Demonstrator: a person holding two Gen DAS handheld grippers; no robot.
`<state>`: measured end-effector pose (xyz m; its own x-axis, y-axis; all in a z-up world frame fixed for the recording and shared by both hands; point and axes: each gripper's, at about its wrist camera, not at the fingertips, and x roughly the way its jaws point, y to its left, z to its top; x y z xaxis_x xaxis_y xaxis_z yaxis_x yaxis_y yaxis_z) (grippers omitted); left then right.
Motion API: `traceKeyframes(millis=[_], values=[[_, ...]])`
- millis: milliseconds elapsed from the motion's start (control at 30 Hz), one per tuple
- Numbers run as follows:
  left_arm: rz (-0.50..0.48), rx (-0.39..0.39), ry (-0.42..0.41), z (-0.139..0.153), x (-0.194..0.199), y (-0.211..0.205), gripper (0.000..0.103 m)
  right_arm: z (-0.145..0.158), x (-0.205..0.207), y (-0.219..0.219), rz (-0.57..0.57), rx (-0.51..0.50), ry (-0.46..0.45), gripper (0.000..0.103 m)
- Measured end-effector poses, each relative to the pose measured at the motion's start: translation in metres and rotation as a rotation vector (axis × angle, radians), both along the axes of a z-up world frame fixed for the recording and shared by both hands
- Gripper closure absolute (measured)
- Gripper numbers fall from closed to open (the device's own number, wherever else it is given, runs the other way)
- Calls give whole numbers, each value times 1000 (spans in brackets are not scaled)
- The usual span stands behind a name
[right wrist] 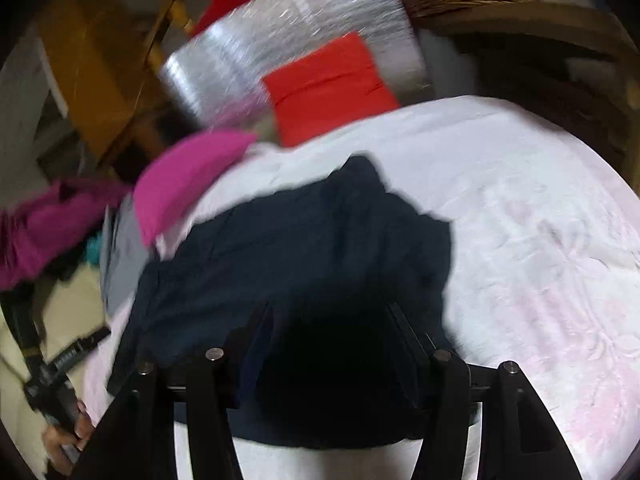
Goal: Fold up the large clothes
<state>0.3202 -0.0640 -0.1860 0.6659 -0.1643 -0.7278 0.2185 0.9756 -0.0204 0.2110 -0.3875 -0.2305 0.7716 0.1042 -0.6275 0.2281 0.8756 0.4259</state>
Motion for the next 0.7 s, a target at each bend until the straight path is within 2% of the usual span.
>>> traceKeyframes(millis=[67,100,133,167,233,300,400,467,600,700], values=[[-36,125,62,-23,5,-23,11,-20,22,10,27,2,125,42],[-38,167,96,-33,8,-28,6,-32,29,12,27,13,184,42],[-25,190,113,-43,13,-31,0,-40,32,12,23,27,200,42],[-5,180,113,-46,17,-29,0,-40,33,11,26,24,199,41],[5,107,152,-50,23,-19,0,-39,34,13,38,12,201,39],[5,82,162,-54,24,-14,0,-41,33,17,32,12,196,37],[-2,139,145,-60,21,-19,0,-43,33,20,45,-27,200,31],[7,149,139,-61,18,-18,0,-44,38,28,58,-56,198,23],[31,144,129,-56,3,-14,0,-43,38,39,29,-93,191,22],[72,182,52,-38,-26,-7,0,-37,30,46,-3,-131,189,23]])
